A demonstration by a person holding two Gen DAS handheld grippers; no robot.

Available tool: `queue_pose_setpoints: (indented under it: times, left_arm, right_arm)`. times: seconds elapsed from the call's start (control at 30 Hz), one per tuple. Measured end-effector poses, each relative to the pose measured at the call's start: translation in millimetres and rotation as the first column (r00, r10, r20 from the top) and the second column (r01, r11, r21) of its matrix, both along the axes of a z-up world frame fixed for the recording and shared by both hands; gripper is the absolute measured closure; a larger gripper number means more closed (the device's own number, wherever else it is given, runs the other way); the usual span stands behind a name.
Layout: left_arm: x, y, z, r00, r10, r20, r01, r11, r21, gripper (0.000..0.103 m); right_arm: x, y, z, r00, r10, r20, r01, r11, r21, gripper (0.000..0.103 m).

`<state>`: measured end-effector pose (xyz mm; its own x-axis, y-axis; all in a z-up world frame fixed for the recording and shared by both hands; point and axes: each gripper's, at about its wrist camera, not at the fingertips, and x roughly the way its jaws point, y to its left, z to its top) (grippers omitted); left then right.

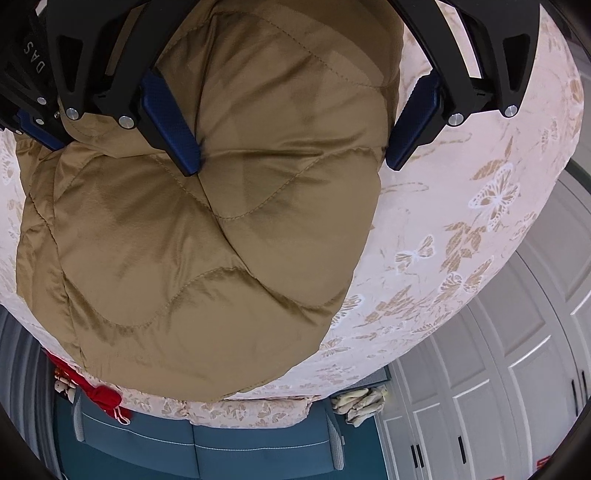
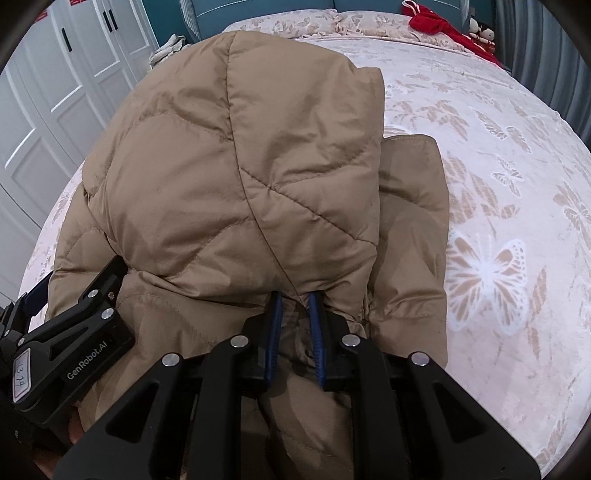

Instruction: Fold large clothes

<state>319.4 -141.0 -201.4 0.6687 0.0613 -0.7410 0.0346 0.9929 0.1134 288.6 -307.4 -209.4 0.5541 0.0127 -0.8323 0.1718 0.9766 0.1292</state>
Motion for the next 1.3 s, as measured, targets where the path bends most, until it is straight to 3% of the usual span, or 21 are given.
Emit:
queue_pose_setpoints:
  times: [0.53, 0.63, 0.8, 0.9, 1.03, 1.13, 1.3]
  left_arm:
    - [-2.4, -2.5, -5.1, 1.0, -0.002, 0.029, 0.002, 1.0, -0.001, 0.005]
    - [-3.1, 3.6, -0.1, 1.0, -0.027, 0.001, 0.027, 0.999, -0.045, 0.005]
    - [-7.3, 18.4, 22.7, 0.999, -0.035, -0.042, 0.031, 0.996, -0.08, 0.005]
    - [-3.6, 27.4, 52.7, 1.0, 0.009, 0.001, -0.009, 0.994, -0.105, 0.005]
    - [20.2, 23.8, 73.5, 1.0, 0.016, 0.002, -0.016, 0.994, -0.104, 0.005]
    - [45.8, 14.1, 59.5, 0.998, 0.016, -0.063, -0.018, 0.999, -0.046, 0.005]
    - [58.0, 13.4, 35.5, 0.997, 0.029, -0.076, -0.035, 0.996, -0.081, 0.005]
  right_arm:
    - [-2.0, -0.2, 4.1, 0.999, 0.035, 0.006, -0.035, 0.999, -0.004, 0.089]
    - [-11.9, -12.5, 23.0, 1.0, 0.004, 0.01, -0.005, 0.999, 0.043, 0.088]
    - [-9.5, -26.6, 73.2, 0.994, -0.029, 0.107, 0.022, 0.997, 0.068, 0.086]
    - [15.6, -31.3, 88.9, 0.993, -0.036, 0.117, 0.026, 0.996, 0.083, 0.086]
    - [48.2, -37.9, 78.1, 0.996, -0.072, 0.055, 0.067, 0.994, 0.09, 0.086]
    - [67.1, -36.4, 52.3, 0.997, -0.082, -0.016, 0.083, 0.993, 0.085, 0.088]
    - [75.1, -27.5, 27.1, 0.997, -0.061, -0.051, 0.063, 0.997, 0.043, 0.088]
